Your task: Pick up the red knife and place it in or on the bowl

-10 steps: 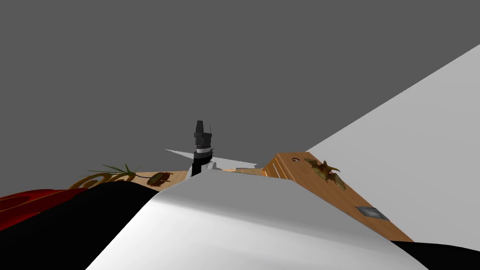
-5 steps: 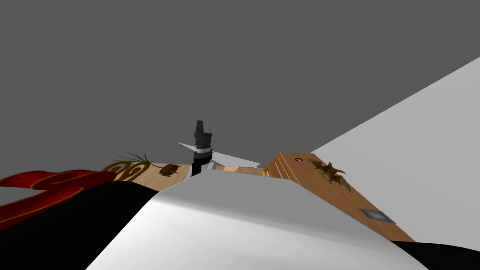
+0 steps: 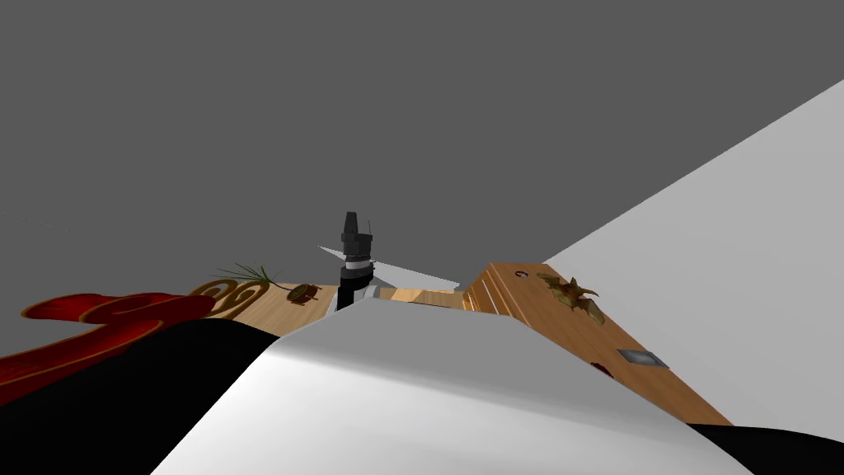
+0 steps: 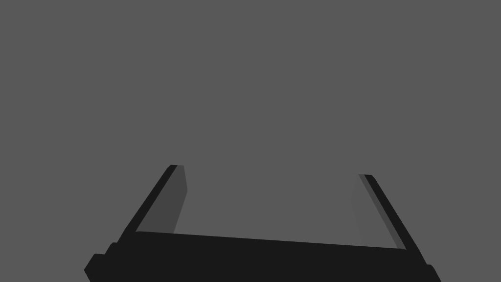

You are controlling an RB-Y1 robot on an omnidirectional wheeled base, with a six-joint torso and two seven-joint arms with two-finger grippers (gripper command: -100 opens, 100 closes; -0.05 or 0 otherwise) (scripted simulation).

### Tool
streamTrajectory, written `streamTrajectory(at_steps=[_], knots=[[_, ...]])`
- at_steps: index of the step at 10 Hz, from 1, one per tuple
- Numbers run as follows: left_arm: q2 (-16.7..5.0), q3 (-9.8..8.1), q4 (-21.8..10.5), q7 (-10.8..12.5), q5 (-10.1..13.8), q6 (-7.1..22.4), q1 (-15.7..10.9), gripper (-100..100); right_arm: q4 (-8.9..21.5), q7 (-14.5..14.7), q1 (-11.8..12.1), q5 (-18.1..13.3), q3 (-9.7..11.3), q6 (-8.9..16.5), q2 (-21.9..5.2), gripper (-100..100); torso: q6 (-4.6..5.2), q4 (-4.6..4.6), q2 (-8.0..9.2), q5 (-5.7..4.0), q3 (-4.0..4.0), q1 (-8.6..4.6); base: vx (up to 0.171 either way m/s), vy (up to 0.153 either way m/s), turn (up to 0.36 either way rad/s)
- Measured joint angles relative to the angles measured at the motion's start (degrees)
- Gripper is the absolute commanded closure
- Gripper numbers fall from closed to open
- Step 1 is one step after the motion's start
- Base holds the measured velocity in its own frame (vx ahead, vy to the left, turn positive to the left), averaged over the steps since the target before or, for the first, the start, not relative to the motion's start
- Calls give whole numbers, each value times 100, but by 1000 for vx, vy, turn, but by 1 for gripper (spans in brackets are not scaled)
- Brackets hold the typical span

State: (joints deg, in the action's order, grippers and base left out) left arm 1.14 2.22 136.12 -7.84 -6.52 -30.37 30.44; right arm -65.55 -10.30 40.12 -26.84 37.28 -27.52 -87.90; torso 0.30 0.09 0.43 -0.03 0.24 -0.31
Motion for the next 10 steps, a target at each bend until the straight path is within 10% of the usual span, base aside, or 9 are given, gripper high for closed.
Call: streamTrajectory(at_steps=[10], knots=[[0, 0, 0, 0, 0, 0, 0, 0, -498, 147, 114, 24, -211, -29, -1294, 100, 4, -3, 10, 1, 4, -28, -153, -39, -58]])
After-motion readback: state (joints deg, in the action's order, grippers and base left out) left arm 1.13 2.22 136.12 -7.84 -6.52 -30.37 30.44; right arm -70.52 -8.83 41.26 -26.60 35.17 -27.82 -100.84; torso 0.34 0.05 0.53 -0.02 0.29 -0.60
